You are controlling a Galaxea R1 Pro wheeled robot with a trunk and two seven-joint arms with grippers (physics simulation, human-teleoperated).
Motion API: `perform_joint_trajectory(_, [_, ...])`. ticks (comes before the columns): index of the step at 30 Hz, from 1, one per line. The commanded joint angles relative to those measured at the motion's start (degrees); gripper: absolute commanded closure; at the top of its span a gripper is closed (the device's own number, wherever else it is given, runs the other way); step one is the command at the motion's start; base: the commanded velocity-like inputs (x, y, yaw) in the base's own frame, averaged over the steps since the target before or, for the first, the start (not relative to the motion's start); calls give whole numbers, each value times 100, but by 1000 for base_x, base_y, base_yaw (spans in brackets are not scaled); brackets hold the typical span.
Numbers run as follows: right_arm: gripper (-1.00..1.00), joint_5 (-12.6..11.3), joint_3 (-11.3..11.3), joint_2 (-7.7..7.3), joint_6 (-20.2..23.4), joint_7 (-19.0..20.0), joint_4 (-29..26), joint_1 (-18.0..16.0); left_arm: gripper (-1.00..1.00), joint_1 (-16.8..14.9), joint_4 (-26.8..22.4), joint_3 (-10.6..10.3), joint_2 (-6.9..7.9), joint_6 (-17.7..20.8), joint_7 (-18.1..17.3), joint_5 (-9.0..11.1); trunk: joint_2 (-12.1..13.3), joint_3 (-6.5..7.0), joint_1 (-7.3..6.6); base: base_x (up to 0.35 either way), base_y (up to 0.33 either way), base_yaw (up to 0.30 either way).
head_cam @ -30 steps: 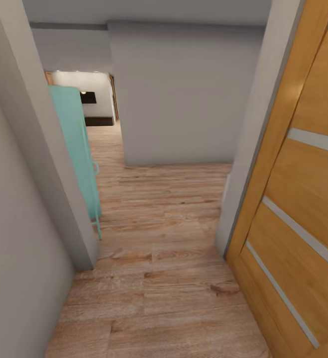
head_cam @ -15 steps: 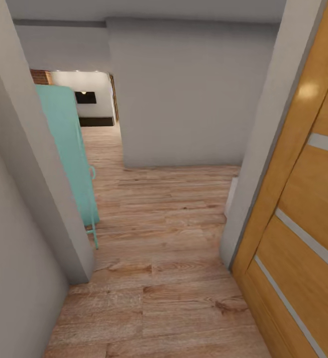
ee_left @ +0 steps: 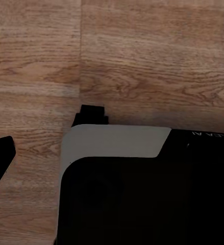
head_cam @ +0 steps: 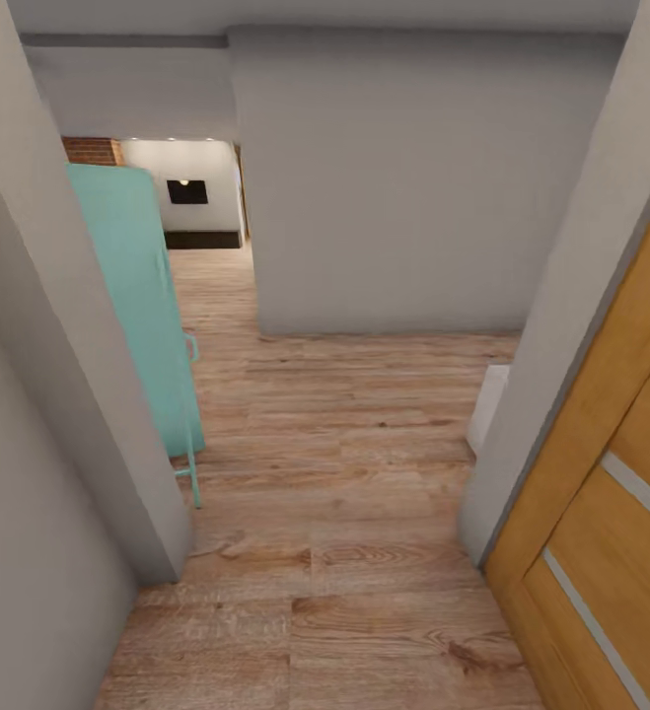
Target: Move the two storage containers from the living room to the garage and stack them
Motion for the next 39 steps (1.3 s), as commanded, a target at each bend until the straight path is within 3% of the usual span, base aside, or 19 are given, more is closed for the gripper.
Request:
perform_joint_trajectory(1, [-100, -51, 48, 5, -30, -4, 19, -6, -100, -3, -3, -5, 1, 25, -24, 59, -2, -5, 3, 320, 0, 2])
perform_joint_trajectory(39, [-100, -44, 48, -2, -30, -4, 19, -4, -100, -3, -2, -6, 3, 25, -24, 59, -2, -5, 3, 320, 0, 0])
